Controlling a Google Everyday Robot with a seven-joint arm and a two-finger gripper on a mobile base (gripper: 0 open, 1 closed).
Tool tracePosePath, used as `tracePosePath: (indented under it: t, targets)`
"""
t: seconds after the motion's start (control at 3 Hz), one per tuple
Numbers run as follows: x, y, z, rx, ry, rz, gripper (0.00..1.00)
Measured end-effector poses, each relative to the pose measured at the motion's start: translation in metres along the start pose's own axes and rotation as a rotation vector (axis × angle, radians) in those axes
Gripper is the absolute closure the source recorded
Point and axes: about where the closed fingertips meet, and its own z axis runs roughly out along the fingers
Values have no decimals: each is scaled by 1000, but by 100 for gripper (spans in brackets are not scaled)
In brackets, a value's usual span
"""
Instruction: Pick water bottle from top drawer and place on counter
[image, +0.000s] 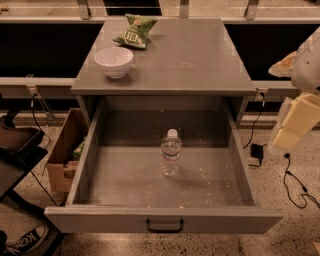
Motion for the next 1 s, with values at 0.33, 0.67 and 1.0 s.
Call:
tracePosePath:
  t: [0.33, 0.67, 1.0]
  targets:
    - [-3, 9, 40, -37, -136, -5, 0]
    - [-26, 24, 95, -57, -333, -56, 0]
    - [-56, 19, 144, -26, -507, -78, 0]
